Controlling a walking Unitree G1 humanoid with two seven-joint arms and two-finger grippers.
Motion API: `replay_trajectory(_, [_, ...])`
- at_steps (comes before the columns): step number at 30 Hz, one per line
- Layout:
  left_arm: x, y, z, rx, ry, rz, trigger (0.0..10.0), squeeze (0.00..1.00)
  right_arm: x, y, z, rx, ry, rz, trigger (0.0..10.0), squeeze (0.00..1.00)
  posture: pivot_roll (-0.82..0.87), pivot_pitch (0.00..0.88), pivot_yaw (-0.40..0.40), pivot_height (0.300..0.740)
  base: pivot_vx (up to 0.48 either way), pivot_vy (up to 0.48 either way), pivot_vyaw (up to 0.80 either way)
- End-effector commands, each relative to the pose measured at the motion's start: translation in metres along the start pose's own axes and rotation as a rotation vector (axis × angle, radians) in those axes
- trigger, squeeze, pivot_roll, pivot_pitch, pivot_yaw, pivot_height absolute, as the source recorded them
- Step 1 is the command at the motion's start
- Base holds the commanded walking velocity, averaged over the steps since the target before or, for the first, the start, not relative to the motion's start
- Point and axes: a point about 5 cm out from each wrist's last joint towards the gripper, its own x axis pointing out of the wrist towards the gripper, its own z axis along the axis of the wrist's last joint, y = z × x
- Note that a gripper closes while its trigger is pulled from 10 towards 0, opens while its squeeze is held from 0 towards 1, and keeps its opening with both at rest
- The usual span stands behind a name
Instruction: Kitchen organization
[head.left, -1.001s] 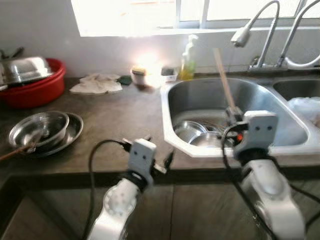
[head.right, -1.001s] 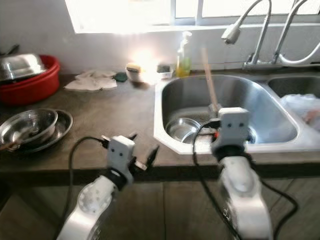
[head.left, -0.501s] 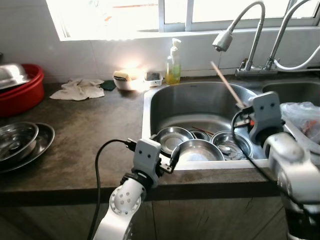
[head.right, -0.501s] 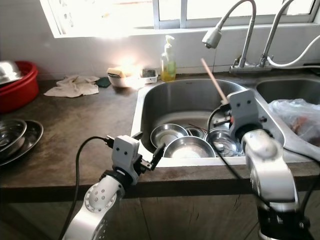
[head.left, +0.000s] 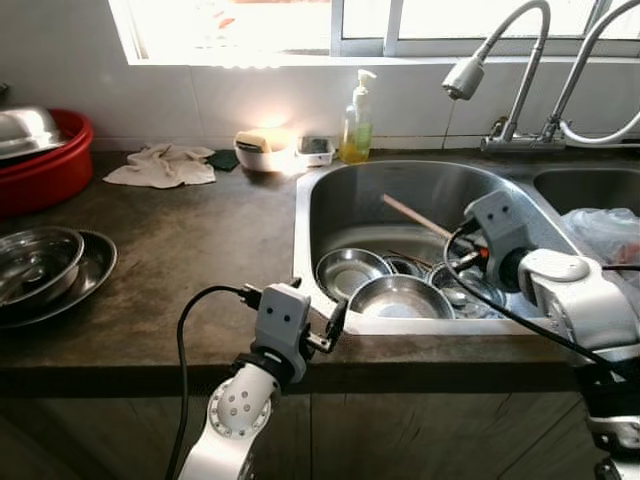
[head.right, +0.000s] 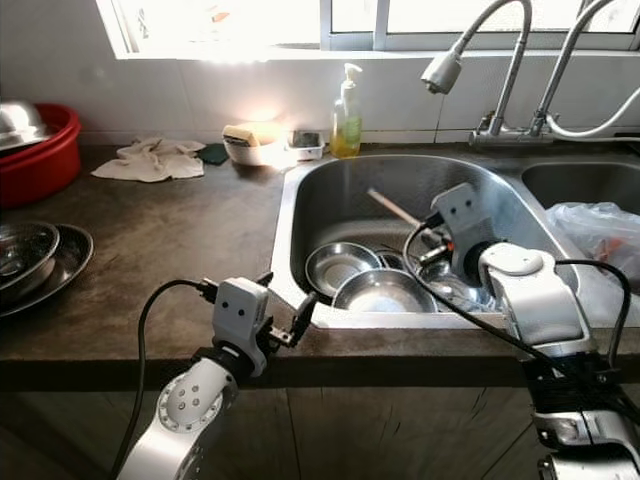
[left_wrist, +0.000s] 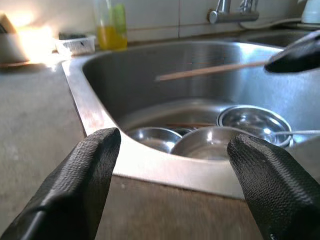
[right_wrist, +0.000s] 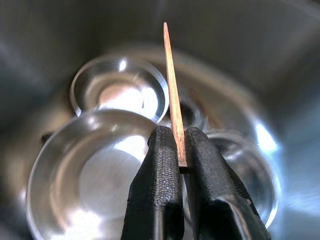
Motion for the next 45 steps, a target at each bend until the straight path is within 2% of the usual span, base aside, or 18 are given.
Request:
replay_trajectory(1, [-0.002, -0.003, 0.003, 0.002, -0.001, -0.013, 10.0, 0.0, 0.003, -0.004, 0.001, -0.02, 0.02, -0.005, 10.0, 0.0, 0.06, 0.085, -0.049, 0.74, 0.0, 0.0, 0.0])
replay_trajectory(5, [-0.004, -0.011, -0.002, -0.022, 0.035, -0.071, 10.0, 0.0, 0.012, -0.005, -0.008, -0.016, 0.067, 0.011, 10.0, 0.0, 0.07, 0.092, -0.05, 0.74, 0.0, 0.0, 0.0])
replay_trajectory(7, [-0.009, -0.022, -0.007, -0.041, 0.062, -0.161, 10.0, 0.0, 0.017, -0.007, -0.01, -0.019, 0.081, -0.008, 10.0, 0.0, 0.07, 0.096, -0.046, 0.74, 0.0, 0.0, 0.0])
replay_trajectory(12, [-0.011, -0.024, -0.007, -0.037, 0.073, -0.192, 10.0, 0.0, 0.02, -0.009, -0.009, -0.002, 0.07, -0.035, 10.0, 0.0, 0.08, 0.099, -0.044, 0.74, 0.0, 0.0, 0.0])
replay_trajectory(14, [-0.011, -0.023, -0.007, -0.037, 0.073, -0.192, 10.0, 0.0, 0.021, -0.01, -0.008, 0.005, 0.061, -0.05, 10.0, 0.06, 0.08, 0.099, -0.042, 0.74, 0.0, 0.0, 0.0])
replay_trajectory(15, [-0.011, -0.023, -0.007, -0.037, 0.073, -0.191, 10.0, 0.0, 0.021, -0.011, -0.007, 0.01, 0.056, -0.059, 10.0, 0.81, 0.08, 0.099, -0.042, 0.74, 0.0, 0.0, 0.0])
replay_trajectory(16, [-0.011, -0.023, -0.007, -0.036, 0.074, -0.19, 10.0, 0.0, 0.021, -0.012, -0.007, 0.01, 0.054, -0.064, 10.0, 0.81, 0.07, 0.098, -0.038, 0.74, 0.0, 0.0, 0.0])
replay_trajectory(17, [-0.011, -0.023, -0.007, -0.035, 0.075, -0.19, 10.0, 0.0, 0.021, -0.013, -0.005, 0.011, 0.045, -0.076, 10.0, 1.0, 0.07, 0.098, -0.036, 0.74, 0.0, 0.0, 0.0])
replay_trajectory(22, [-0.011, -0.022, -0.007, -0.036, 0.078, -0.195, 10.0, 0.0, 0.022, -0.016, -0.003, 0.0, 0.025, -0.09, 10.0, 1.0, 0.07, 0.095, -0.033, 0.74, 0.0, 0.0, 0.0])
replay_trajectory(24, [-0.01, -0.021, -0.007, -0.029, 0.076, -0.192, 10.0, 0.0, 0.017, -0.021, 0.003, 0.033, -0.037, -0.167, 10.0, 1.0, 0.07, 0.09, -0.033, 0.74, 0.0, 0.0, 0.0])
replay_trajectory(25, [-0.009, -0.02, -0.007, -0.029, 0.075, -0.188, 10.0, 0.0, 0.013, -0.021, 0.008, 0.05, -0.092, -0.187, 10.0, 0.0, 0.07, 0.087, -0.032, 0.74, 0.0, 0.0, 0.0])
replay_trajectory(27, [-0.009, -0.019, -0.007, -0.03, 0.076, -0.186, 10.0, 0.0, 0.011, -0.021, 0.01, 0.059, -0.116, -0.196, 10.0, 0.0, 0.07, 0.087, -0.032, 0.74, 0.0, 0.0, 0.0])
replay_trajectory(30, [-0.009, -0.017, -0.008, -0.032, 0.073, -0.168, 10.0, 0.0, -0.003, -0.017, 0.025, 0.105, -0.288, -0.26, 10.0, 0.0, 0.06, 0.084, -0.029, 0.74, 0.0, 0.0, 0.0])
replay_trajectory(32, [-0.009, -0.017, -0.008, -0.031, 0.073, -0.166, 10.0, 0.0, -0.007, -0.015, 0.028, 0.12, -0.325, -0.269, 10.0, 0.0, 0.06, 0.084, -0.029, 0.74, 0.0, 0.0, 0.0])
replay_trajectory(35, [-0.008, -0.014, -0.008, -0.029, 0.07, -0.15, 10.0, 0.0, -0.032, 0.007, 0.038, 0.203, -0.533, -0.27, 10.0, 0.0, 0.05, 0.082, -0.021, 0.74, 0.0, 0.0, 0.0])
replay_trajectory(39, [-0.007, -0.013, -0.007, -0.029, 0.067, -0.144, 10.0, 0.0, -0.042, 0.022, 0.035, 0.22, -0.587, -0.269, 10.0, 0.0, 0.05, 0.083, -0.019, 0.74, 0.0, 0.0, 0.0])
replay_trajectory(40, [-0.006, -0.012, -0.007, -0.029, 0.065, -0.141, 10.0, 0.0, -0.048, 0.034, 0.026, 0.247, -0.604, -0.281, 10.0, 0.0, 0.04, 0.082, -0.016, 0.74, 0.0, 0.0, 0.76])
replay_trajectory(45, [-0.005, -0.011, -0.008, -0.019, 0.065, -0.131, 10.0, 0.0, -0.052, 0.053, 0.004, 0.298, -0.565, -0.334, 10.0, 0.0, 0.04, 0.078, -0.017, 0.74, 0.0, 0.0, 0.8])
